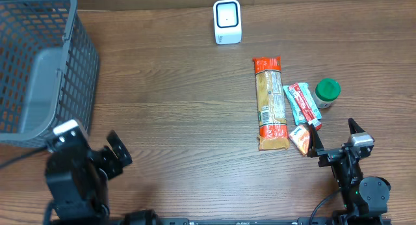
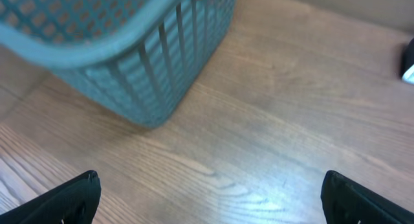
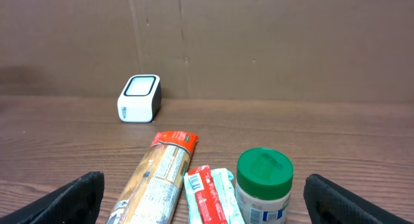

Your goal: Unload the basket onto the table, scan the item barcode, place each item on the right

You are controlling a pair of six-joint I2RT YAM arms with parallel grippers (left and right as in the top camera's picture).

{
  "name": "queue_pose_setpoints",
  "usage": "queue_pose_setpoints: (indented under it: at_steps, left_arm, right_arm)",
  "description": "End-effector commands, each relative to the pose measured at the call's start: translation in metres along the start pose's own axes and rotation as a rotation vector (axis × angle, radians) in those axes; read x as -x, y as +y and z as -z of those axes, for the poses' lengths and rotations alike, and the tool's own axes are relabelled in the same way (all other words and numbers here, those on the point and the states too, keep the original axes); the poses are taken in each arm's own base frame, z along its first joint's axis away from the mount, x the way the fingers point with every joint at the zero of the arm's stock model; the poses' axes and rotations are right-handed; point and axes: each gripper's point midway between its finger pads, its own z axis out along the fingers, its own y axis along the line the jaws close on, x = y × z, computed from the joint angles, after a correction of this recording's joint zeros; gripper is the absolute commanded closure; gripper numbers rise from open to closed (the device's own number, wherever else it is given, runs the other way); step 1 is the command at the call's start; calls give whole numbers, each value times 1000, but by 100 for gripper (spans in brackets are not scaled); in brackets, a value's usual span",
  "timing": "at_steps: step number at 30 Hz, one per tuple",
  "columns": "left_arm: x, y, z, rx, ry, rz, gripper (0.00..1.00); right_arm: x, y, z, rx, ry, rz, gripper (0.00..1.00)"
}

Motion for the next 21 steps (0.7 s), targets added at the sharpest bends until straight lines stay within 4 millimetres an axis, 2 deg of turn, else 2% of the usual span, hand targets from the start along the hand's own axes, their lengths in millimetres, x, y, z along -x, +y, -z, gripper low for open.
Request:
queue_pose_setpoints:
  at_steps: [1, 3, 5, 9, 12, 17, 21]
  left_arm:
    - [-16, 1, -9, -6, -39, 22, 0]
    - [-16, -4, -16, -40, -100, 74, 0]
    - [-7, -11, -20, -85, -192, 146, 0]
    - [18, -25, -15, -228, -397, 325, 0]
    - [25, -28, -13, -291, -492, 419, 0]
    - [16, -28, -26, -318, -543, 494, 0]
    - [-1, -20, -46, -255, -537, 505, 0]
  right_arm:
    - [-1, 1, 0, 5, -6, 4, 0]
    - [-1, 1, 0, 5, -6, 4, 0]
    - [-1, 1, 0, 5, -6, 4, 0]
    - [-1, 1, 0, 5, -6, 4, 0]
    - [-1, 1, 0, 5, -6, 4, 0]
    - [-1, 1, 0, 5, -6, 4, 0]
    - [-1, 1, 0, 5, -6, 4, 0]
